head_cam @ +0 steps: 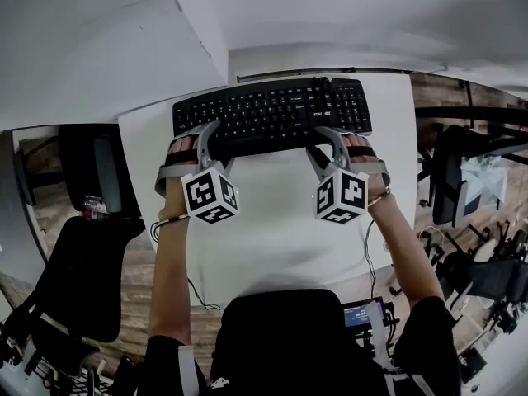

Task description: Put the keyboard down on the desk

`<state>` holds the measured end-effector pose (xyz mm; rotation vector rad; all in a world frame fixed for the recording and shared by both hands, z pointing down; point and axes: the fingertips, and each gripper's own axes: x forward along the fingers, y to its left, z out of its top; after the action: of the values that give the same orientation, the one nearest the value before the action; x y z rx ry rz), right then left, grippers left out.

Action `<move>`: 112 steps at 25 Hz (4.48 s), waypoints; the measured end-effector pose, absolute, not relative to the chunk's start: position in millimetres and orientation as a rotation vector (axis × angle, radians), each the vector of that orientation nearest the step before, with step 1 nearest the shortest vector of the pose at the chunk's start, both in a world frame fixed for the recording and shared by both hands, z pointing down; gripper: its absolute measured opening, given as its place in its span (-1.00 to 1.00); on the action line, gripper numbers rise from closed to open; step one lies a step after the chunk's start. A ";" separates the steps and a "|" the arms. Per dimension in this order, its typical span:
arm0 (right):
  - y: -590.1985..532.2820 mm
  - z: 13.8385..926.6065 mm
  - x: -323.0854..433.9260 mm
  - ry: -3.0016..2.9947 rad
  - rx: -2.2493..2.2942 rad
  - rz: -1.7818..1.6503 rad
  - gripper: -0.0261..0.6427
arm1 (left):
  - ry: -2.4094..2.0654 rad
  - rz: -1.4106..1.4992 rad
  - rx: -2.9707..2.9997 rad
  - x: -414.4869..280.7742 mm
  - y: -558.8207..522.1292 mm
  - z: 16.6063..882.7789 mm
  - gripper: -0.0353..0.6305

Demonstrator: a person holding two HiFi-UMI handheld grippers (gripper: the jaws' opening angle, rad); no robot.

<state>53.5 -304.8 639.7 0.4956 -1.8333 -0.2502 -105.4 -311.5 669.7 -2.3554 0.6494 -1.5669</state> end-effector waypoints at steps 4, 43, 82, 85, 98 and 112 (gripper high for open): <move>-303.1 638.6 52.7 -1.841 0.501 -0.232 -0.37 | 0.644 -1.577 -2.355 -106.2 -309.7 669.3 0.05; -306.8 621.6 47.0 -1.894 0.589 -0.053 -0.33 | 0.766 -1.465 -2.659 -94.9 -302.1 632.6 -0.14; -238.7 350.3 17.1 -2.524 1.051 0.038 -0.80 | 1.676 -0.732 -2.597 -69.3 -197.8 382.4 -0.85; -234.6 334.2 22.8 -2.573 1.072 0.027 -0.80 | 1.686 -0.692 -2.564 -59.6 -194.1 362.5 -0.85; -208.8 295.6 43.2 -2.701 1.068 0.001 -0.80 | 1.797 -0.515 -2.521 -36.7 -168.0 315.7 -0.85; -182.3 268.2 21.6 -2.769 1.128 0.035 -0.80 | 1.795 -0.428 -2.529 -65.2 -141.1 285.7 -0.85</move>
<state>21.6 -182.3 268.2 1.1283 -2.7690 0.0355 -65.2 -141.1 285.7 -2.5289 1.7950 -0.4276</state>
